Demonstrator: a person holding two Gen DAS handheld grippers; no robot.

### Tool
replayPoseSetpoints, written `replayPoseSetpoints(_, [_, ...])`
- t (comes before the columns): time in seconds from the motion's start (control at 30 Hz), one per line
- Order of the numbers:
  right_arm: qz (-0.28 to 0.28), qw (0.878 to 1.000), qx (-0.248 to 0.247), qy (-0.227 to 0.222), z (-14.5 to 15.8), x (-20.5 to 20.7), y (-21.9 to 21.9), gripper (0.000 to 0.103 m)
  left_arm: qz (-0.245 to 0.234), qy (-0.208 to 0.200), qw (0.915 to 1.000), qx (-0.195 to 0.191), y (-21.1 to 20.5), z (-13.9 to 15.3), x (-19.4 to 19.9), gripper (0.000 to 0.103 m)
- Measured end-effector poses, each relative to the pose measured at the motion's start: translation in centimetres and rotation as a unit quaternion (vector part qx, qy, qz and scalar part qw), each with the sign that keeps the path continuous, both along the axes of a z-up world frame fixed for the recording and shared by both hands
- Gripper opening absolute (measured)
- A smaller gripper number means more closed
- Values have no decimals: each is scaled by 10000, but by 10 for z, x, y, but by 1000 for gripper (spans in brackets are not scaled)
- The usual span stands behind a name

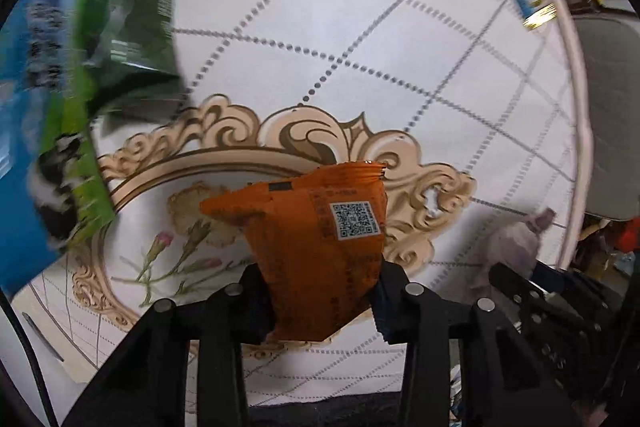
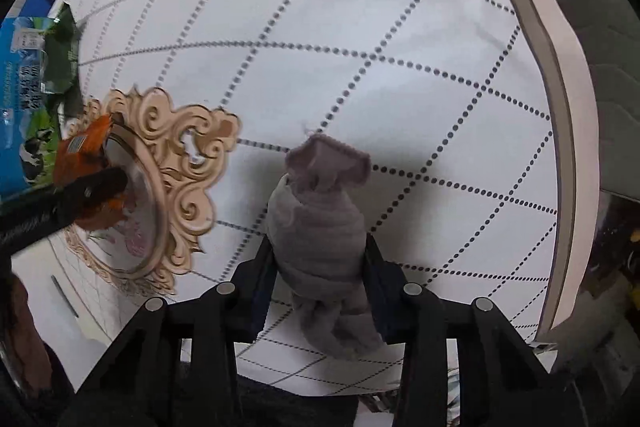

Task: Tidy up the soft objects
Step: 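Place the orange pack and sock bundle into the box, open both grippers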

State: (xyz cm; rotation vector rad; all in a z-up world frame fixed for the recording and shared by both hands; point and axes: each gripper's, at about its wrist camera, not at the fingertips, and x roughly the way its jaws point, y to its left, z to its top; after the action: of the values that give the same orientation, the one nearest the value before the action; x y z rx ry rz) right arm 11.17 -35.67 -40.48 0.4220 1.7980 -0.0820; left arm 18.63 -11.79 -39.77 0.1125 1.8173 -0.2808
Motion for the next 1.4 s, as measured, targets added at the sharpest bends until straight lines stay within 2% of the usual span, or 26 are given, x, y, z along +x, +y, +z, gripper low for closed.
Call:
replayPoseSetpoints(0.17, [10, 9975, 502, -490, 57, 19, 24, 43, 164, -572, 9971, -473, 40, 80, -9, 35])
replayPoseSetpoints(0.3, [380, 9879, 921, -1191, 126, 50, 79, 43, 499, -1078, 9907, -661, 99, 142, 20, 35])
replayPoseSetpoints(0.37, [625, 9810, 1106, -1465, 154, 67, 113, 43, 666, -1316, 9873, -598, 140, 173, 41, 35])
replayPoseSetpoints(0.43, [895, 9736, 1285, -1662, 175, 85, 155, 43, 862, -1497, 9840, -438, 181, 189, 62, 35])
replayPoseSetpoints(0.47, [1079, 9696, 1337, -1743, 178, 97, 195, 43, 975, -1570, 9823, -289, 207, 192, 77, 36])
replayPoseSetpoints(0.57, [1408, 9658, 1257, -1776, 169, 124, 277, 43, 1318, -1608, 9779, 208, 266, 183, 106, 36])
replayPoseSetpoints(0.67, [1600, 9668, 1032, -1704, 154, 149, 323, 43, 1667, -1435, 9732, 678, 324, 152, 139, 36])
replayPoseSetpoints(0.8, [1756, 9699, 840, -1464, 118, 174, 382, 43, 1733, -1218, 9720, 1017, 365, 117, 164, 36])
replayPoseSetpoints(0.97, [1883, 9731, 641, -1165, 74, 196, 427, 43, 1667, -781, 9751, 1236, 388, 80, 189, 36])
replayPoseSetpoints(1.1, [2018, 9736, 473, -956, 48, 203, 447, 43, 1498, -569, 9766, 1432, 398, 54, 202, 36])
replayPoseSetpoints(1.4, [2158, 9736, 297, -680, 8, 203, 462, 43, 1218, -408, 9801, 1512, 395, 35, 207, 39])
